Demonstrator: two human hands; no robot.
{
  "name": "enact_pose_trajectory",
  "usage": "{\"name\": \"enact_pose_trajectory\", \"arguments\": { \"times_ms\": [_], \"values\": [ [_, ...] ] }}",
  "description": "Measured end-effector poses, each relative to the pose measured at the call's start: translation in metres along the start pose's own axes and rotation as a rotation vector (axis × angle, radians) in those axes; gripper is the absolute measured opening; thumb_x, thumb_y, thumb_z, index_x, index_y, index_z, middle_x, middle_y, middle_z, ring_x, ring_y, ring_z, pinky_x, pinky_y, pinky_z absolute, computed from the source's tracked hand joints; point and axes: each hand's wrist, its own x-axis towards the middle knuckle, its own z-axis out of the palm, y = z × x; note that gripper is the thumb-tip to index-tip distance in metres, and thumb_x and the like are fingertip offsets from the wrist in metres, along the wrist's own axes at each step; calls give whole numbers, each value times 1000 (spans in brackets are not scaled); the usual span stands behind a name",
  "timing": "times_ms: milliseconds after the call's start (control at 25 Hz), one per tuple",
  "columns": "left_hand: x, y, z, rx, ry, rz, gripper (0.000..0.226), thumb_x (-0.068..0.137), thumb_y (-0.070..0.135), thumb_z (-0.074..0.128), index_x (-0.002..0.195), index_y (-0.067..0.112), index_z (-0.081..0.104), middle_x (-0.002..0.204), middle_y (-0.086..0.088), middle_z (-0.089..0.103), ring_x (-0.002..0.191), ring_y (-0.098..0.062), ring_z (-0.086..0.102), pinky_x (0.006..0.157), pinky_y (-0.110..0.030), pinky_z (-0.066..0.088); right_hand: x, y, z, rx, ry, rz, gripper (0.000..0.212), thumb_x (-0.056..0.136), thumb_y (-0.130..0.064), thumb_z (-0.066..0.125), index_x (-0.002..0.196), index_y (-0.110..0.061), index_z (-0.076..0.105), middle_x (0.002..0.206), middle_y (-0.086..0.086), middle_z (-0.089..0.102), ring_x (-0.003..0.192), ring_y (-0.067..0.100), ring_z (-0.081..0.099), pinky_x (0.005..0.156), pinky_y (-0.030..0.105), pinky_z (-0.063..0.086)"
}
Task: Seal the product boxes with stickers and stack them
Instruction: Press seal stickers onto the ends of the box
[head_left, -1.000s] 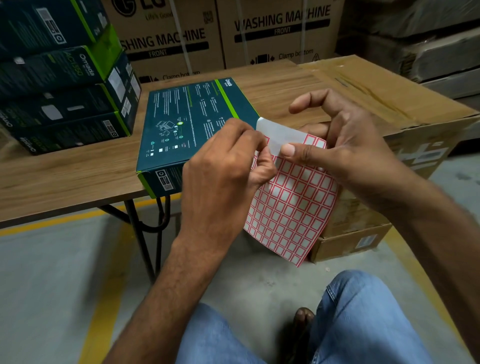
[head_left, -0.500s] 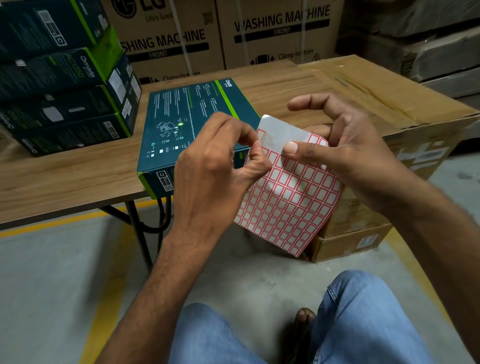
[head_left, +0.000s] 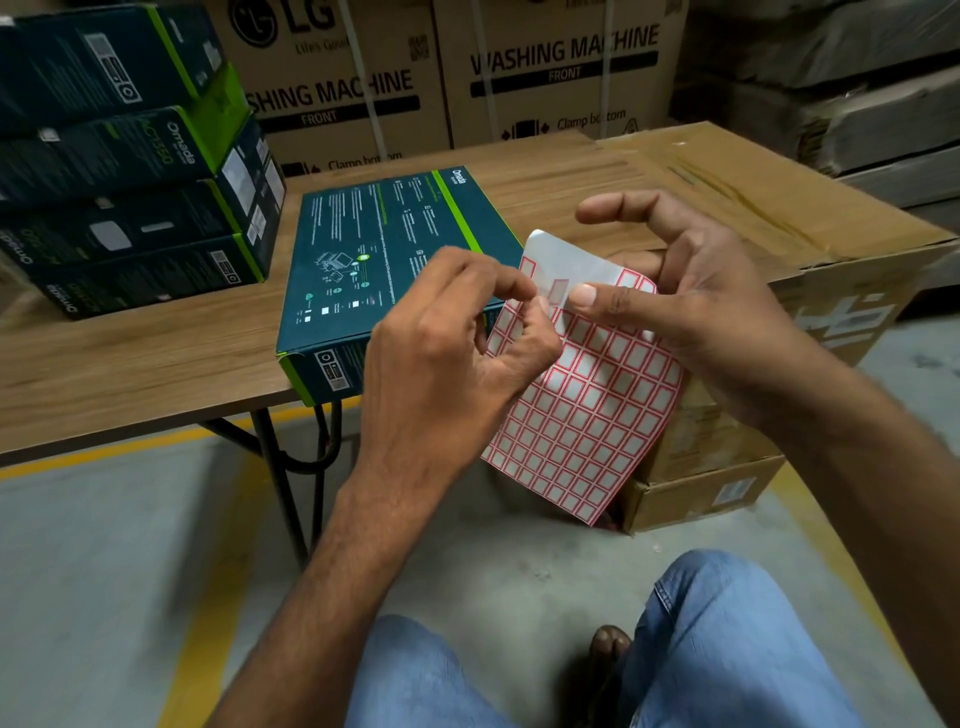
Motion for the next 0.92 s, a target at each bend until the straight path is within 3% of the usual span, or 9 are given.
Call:
{"name": "enact_pose_trajectory", "arguments": {
  "times_ms": [200, 400, 600, 680, 800, 920],
  "values": [
    [-1, 3, 1, -170, 58, -125, 4, 96, 13, 70, 95, 15, 74, 99, 7, 68, 77, -12, 62, 67, -23, 52, 1, 2, -4, 4, 32, 18, 57, 90, -7, 73, 140, -23, 49, 94, 8, 81, 84, 25, 79, 63, 24, 59],
    [7, -2, 6, -269, 93, -280, 9, 96, 16, 69, 93, 24, 73, 96, 5, 73, 82, -13, 69, 69, -28, 57, 10, 6, -16, -36, 101, 61, 53, 92, -12, 73, 139, -25, 51, 102, 5, 81, 92, 23, 79, 66, 27, 61],
    [22, -7, 8, -250, 89, -314, 17, 93, 10, 71, 87, 26, 71, 90, 5, 71, 71, -3, 61, 63, -10, 44, 41, 10, -49, -169, 252, 115, 48, 90, -14, 77, 132, -27, 57, 99, 3, 80, 88, 18, 79, 62, 24, 59],
    [28, -8, 10, -250, 95, -321, 15, 91, 14, 71, 85, 28, 70, 89, 7, 71, 67, -7, 60, 59, -12, 44, 60, 15, -65, -287, 278, 144, 46, 90, -15, 79, 130, -27, 59, 101, 2, 79, 86, 15, 79, 60, 24, 58],
    [37, -10, 16, -248, 97, -344, 16, 89, 20, 70, 82, 33, 67, 90, 8, 73, 63, -19, 58, 55, -29, 47, 87, 23, -82, -401, 262, 200, 39, 91, -15, 79, 125, -22, 61, 100, -1, 77, 79, 11, 78, 56, 21, 58],
    [47, -11, 23, -262, 69, -379, 10, 89, 29, 69, 79, 29, 69, 87, 9, 73, 60, -21, 58, 55, -36, 48, 109, 31, -96, -474, 243, 234, 27, 93, -16, 78, 116, -22, 66, 103, -2, 76, 84, 14, 78, 64, 27, 60]
  ]
}}
